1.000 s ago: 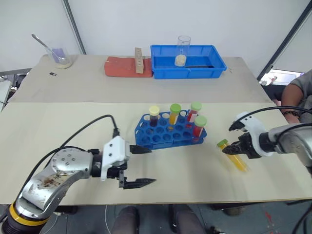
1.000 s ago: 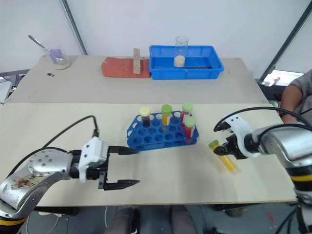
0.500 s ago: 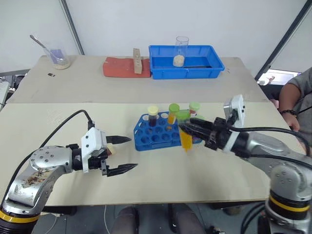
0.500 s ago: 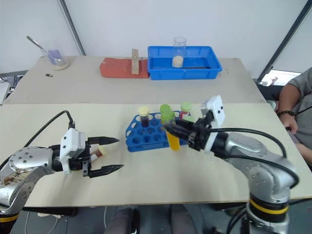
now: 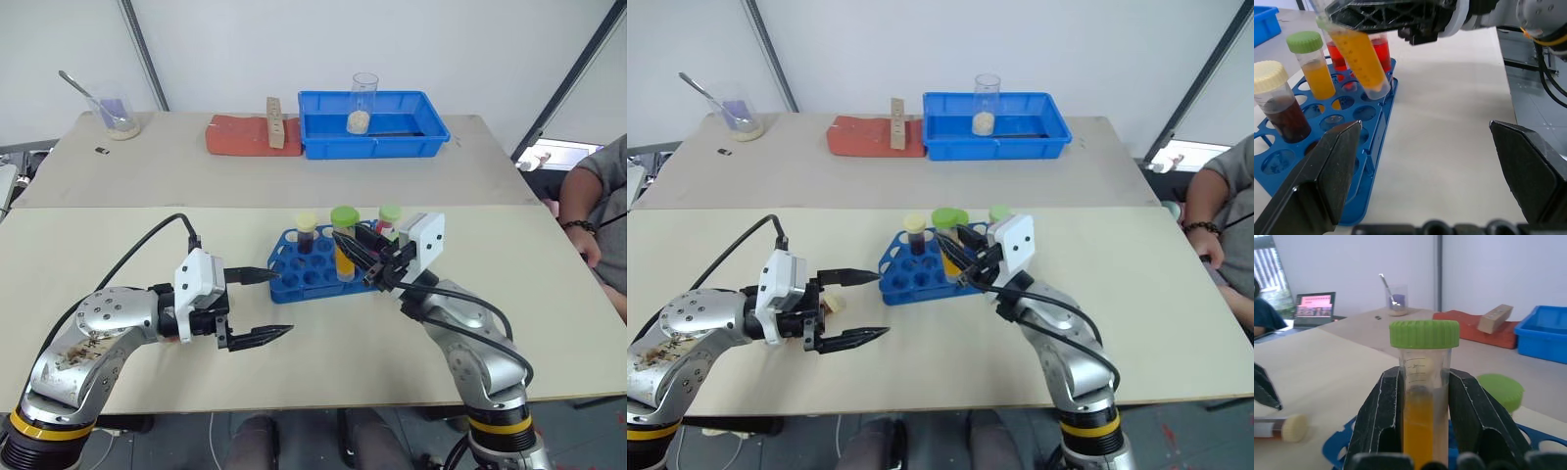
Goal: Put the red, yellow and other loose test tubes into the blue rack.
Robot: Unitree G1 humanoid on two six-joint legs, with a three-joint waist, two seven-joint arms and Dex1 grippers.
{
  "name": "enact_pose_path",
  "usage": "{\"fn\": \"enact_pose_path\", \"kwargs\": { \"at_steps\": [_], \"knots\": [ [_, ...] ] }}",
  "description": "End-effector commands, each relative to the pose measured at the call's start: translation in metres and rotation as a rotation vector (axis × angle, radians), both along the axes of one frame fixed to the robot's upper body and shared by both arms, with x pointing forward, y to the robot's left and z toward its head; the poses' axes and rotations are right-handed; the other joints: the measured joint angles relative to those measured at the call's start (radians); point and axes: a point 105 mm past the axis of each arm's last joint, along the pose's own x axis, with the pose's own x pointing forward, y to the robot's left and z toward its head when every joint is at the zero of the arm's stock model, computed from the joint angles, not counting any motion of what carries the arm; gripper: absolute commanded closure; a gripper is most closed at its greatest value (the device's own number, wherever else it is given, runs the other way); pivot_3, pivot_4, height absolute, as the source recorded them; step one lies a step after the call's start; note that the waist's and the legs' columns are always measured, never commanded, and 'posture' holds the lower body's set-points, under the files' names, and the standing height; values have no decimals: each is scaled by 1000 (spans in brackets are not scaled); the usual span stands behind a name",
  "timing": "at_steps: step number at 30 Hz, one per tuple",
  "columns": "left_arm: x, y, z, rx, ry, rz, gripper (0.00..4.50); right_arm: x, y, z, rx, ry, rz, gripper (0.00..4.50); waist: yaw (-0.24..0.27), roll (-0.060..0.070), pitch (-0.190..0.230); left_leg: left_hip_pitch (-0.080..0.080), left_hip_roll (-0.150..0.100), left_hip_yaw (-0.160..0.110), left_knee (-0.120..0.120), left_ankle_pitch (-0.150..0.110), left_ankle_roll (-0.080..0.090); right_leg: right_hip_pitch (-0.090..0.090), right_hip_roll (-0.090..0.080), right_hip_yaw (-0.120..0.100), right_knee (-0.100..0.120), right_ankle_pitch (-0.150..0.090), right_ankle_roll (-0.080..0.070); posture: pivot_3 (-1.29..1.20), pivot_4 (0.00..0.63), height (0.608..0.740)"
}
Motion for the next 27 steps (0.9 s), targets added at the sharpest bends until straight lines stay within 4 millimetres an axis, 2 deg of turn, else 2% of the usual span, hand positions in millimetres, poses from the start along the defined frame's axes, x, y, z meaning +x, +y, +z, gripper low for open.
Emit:
{"fn": "enact_pose_path", "kwargs": {
  "at_steps": [1, 19, 27],
  "knots": [
    [-4, -8, 9, -8, -34, -31, 0, 1, -4, 7, 10, -81, -43, 3564, 0, 0, 0, 0, 0, 0, 0, 0, 0, 0, 0, 0, 0, 0, 0, 0, 150, 740],
    [-3, -12, 14, -27, -21, -29, 0, 12, -10, -17, 28, -81, -174, 3565, 0, 0, 0, 1, 0, 0, 0, 0, 0, 0, 0, 0, 1, 0, -1, 0, 150, 740],
    [-1, -10, 13, -23, -4, -7, 0, 3, -14, -26, 38, -76, -164, 3566, 2, 0, 0, 1, 0, 0, 0, 0, 0, 1, 0, 0, 1, -1, -1, 0, 150, 740]
  ]
}}
